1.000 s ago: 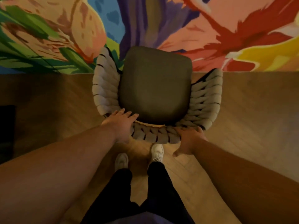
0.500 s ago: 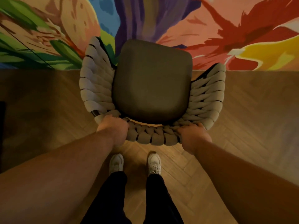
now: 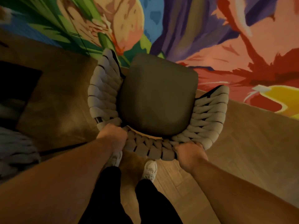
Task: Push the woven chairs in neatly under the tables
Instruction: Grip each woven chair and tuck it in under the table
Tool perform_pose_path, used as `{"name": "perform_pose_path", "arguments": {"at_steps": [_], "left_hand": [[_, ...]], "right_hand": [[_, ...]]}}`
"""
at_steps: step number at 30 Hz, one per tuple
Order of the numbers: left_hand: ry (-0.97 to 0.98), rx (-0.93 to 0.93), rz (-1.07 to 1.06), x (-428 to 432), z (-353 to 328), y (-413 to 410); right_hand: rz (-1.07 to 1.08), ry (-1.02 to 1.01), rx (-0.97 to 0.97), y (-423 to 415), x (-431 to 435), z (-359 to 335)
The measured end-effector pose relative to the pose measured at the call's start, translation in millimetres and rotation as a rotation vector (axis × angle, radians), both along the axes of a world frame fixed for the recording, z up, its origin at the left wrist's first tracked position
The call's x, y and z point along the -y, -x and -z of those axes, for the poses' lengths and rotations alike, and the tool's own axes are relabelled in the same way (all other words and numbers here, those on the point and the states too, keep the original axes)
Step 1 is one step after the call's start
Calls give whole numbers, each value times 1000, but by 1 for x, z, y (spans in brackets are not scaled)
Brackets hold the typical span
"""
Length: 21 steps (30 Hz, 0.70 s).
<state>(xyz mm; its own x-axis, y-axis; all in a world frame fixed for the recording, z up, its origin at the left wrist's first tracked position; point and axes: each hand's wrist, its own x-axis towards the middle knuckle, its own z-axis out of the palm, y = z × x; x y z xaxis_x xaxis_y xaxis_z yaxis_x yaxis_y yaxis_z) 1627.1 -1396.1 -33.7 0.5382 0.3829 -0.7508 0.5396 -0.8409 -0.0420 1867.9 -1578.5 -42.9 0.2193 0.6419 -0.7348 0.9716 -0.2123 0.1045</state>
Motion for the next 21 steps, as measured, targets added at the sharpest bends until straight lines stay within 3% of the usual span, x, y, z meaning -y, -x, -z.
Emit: {"name": "perform_pose_path", "arguments": {"at_steps": [8, 21], "left_hand": [[49, 1, -201, 23, -2, 86], [79, -3, -429, -19, 0, 177]], "right_hand": [[-236, 12, -47, 45, -39, -6], [-518, 70, 54, 116, -163, -1]]}}
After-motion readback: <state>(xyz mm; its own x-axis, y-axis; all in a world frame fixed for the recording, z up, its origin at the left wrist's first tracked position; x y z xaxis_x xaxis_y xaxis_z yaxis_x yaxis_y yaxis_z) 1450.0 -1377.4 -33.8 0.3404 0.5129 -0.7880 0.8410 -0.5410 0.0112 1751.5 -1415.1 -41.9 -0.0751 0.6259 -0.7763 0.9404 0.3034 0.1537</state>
